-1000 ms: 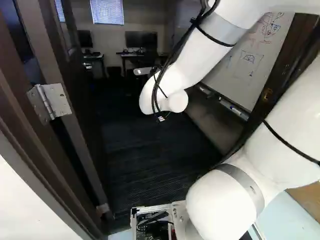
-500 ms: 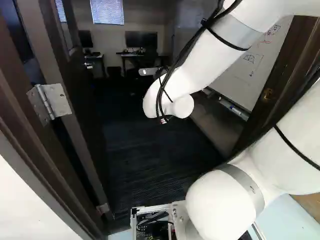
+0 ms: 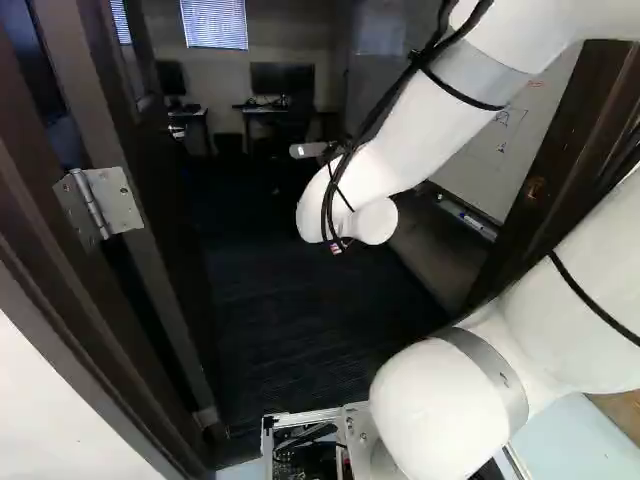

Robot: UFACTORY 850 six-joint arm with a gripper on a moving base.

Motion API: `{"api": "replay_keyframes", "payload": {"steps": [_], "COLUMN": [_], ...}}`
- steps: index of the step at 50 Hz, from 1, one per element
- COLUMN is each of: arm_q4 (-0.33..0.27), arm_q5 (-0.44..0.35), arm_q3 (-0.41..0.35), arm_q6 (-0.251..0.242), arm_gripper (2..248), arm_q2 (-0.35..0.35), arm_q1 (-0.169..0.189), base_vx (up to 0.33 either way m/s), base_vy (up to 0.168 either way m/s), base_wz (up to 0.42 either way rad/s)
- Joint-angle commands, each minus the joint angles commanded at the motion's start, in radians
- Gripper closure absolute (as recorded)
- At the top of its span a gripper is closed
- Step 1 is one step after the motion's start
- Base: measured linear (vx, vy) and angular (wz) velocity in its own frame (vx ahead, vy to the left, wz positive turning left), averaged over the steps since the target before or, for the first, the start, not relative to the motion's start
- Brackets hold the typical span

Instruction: Open the door and move inside

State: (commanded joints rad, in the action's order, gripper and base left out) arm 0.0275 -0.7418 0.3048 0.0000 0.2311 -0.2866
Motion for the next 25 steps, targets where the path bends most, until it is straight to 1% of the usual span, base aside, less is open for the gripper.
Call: {"api": "replay_keyframes", "payload": {"steps": [12, 25], "arm_q4": [-0.006, -0.013], "arm_q5": [-0.027, -0.063], "arm_q3": [-0.044, -0.105], "arm_q6": [0.0, 0.0], "arm_gripper": [3, 3], "arm_q2": [0.01, 0.023], "arm_q1": [0.058, 0.138], "base_vx": [0.0, 0.0], "base_vy": [0.0, 0.0], "base_wz": [0.0, 0.0]}}
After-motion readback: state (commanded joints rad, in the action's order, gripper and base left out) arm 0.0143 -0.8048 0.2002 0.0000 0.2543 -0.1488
